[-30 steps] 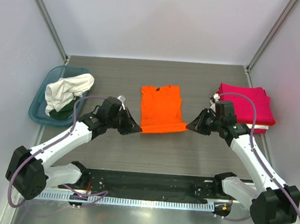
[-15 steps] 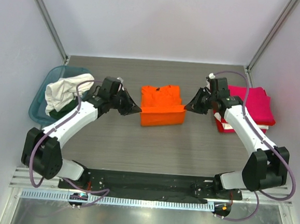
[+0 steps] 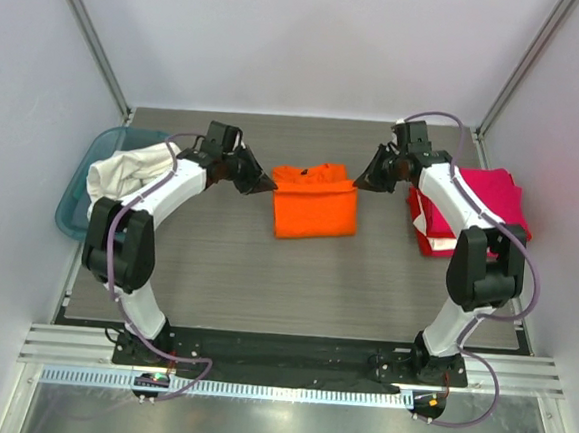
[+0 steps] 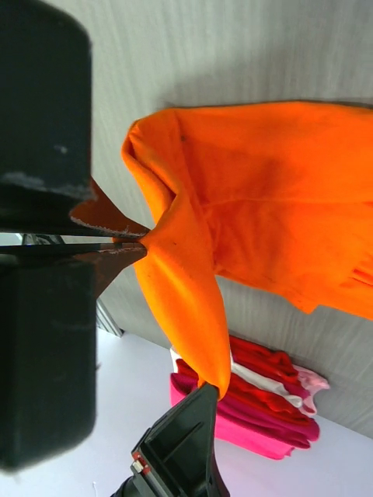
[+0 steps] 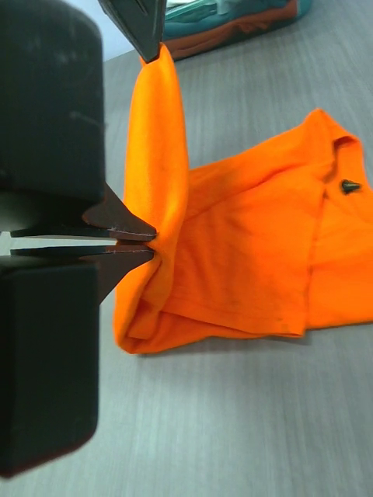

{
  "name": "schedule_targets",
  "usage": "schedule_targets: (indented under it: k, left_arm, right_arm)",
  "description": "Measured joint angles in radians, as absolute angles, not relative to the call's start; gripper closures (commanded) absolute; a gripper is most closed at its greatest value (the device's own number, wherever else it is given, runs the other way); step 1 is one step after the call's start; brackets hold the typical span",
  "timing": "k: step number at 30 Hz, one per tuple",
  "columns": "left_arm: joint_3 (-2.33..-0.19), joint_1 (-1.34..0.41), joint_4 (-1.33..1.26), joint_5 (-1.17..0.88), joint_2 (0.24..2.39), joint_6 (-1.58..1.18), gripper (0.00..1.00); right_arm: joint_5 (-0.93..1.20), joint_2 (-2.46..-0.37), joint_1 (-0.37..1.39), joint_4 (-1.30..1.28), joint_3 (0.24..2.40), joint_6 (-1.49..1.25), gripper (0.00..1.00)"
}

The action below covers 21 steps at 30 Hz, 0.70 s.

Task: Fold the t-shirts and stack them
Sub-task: Fold the tshirt

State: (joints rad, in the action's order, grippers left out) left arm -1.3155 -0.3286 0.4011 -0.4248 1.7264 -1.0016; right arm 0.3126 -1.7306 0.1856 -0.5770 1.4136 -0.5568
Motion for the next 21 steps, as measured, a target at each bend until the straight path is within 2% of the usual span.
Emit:
schedule_targets:
  k: [14, 17, 18, 19, 20, 21]
  left_arm:
    - [-1.577, -0.266, 0.393, -0.439, 1.984, -0.99, 0.99]
    - [-1.617, -0.247, 0.366, -0.451, 2.061, -1.007, 0.99]
    - [-1.631, -0.241, 0.35, -0.458, 2.09, -1.015, 0.96]
    - [-1.648, -0.235, 0.339, -0.463, 2.121, -1.019, 0.89]
    - [-1.668, -0.229, 0.331, -0.469, 2.154, -1.025, 0.8]
    - [-1.686, -0.225, 0.32, -0.471, 2.185, -1.029, 0.59]
  right_arm:
    - [0.381, -2.054, 0.145, -0.574, 1.732, -0.553, 0.98]
    - [0.407, -2.136, 0.138, -0.573, 1.797, -0.555, 0.95]
    - [0.415, -2.166, 0.136, -0.573, 1.822, -0.555, 0.92]
    - [0.422, -2.194, 0.135, -0.574, 1.849, -0.556, 0.82]
    - [0.427, -2.223, 0.133, -0.576, 1.879, -0.557, 0.51]
    - [0.429, -2.252, 0.131, -0.572, 1.909, -0.564, 0.39]
